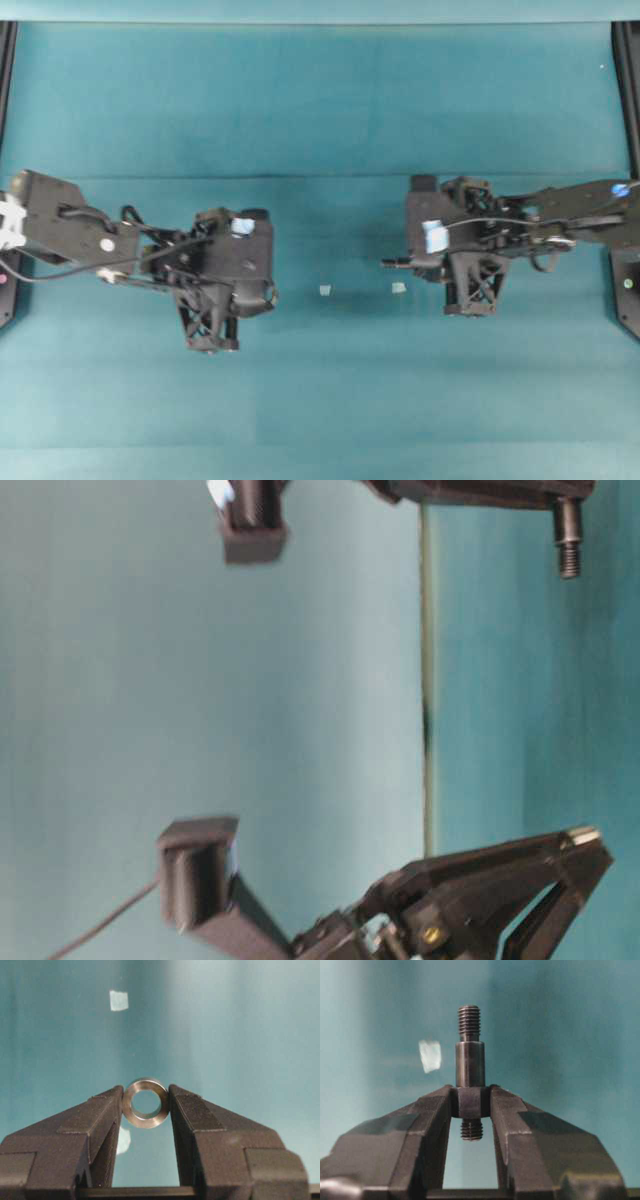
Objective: Insert the washer onto the shaft with both hands.
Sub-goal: 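Lift both objects and bring them toward each other above the table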
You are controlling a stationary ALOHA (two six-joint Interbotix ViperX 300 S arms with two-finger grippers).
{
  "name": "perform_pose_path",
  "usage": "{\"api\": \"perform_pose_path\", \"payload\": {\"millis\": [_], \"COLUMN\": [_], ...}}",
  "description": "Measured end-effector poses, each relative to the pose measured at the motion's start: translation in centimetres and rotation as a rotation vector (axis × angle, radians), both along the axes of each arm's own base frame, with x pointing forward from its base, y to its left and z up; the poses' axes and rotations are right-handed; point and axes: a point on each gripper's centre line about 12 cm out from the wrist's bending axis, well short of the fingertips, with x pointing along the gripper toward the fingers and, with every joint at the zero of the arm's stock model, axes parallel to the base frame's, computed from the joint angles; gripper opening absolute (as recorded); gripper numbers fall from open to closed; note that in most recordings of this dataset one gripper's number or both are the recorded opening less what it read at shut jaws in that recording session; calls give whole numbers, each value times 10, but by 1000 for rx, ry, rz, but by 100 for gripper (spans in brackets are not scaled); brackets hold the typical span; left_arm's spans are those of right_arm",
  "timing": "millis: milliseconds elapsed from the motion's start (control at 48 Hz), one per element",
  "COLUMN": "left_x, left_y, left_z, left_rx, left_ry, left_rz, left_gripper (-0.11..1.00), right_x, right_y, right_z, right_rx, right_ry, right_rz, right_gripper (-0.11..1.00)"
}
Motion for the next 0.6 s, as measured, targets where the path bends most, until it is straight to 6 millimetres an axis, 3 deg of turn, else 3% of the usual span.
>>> {"api": "perform_pose_path", "payload": {"millis": [375, 604], "left_x": [-6, -6], "left_y": [-1, -3], "left_z": [29, 38], "left_rx": [-24, -70], "left_ry": [-314, -408], "left_rz": [-4, 16], "left_gripper": [35, 35], "right_x": [-11, -11], "right_y": [20, 31], "right_z": [11, 19], "right_rx": [38, 71], "right_ry": [-234, -330], "right_rz": [-2, 3], "right_gripper": [0, 0]}}
